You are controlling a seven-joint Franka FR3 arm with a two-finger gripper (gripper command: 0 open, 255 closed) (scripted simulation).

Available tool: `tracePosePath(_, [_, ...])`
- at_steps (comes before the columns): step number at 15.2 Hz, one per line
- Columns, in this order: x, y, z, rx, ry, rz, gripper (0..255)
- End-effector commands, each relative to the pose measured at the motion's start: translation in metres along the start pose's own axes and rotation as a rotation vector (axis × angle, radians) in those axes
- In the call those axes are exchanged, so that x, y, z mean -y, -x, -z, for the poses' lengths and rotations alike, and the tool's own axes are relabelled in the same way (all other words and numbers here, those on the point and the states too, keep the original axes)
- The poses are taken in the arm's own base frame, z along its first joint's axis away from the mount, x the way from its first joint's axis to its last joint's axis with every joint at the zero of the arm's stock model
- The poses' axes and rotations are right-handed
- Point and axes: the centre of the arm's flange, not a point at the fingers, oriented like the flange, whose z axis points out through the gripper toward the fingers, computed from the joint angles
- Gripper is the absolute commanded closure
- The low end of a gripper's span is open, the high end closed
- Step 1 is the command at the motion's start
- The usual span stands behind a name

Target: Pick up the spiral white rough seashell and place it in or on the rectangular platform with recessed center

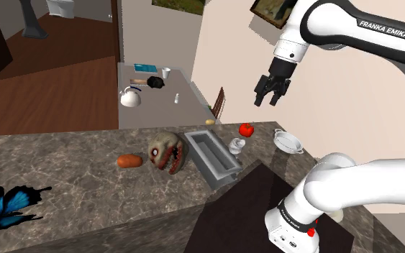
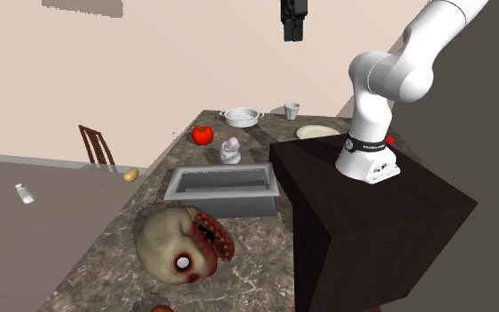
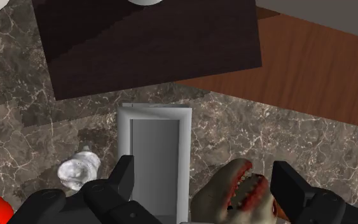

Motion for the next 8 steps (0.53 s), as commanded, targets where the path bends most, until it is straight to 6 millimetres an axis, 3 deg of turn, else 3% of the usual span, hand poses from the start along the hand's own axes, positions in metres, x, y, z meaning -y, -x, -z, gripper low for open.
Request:
tracePosePath(1, [0.000, 0.000, 0.000, 0.000, 0.000, 0.000, 0])
tracePosePath(8, [-0.043, -0.025, -0.074, -0.038, 0.022, -0.004, 0])
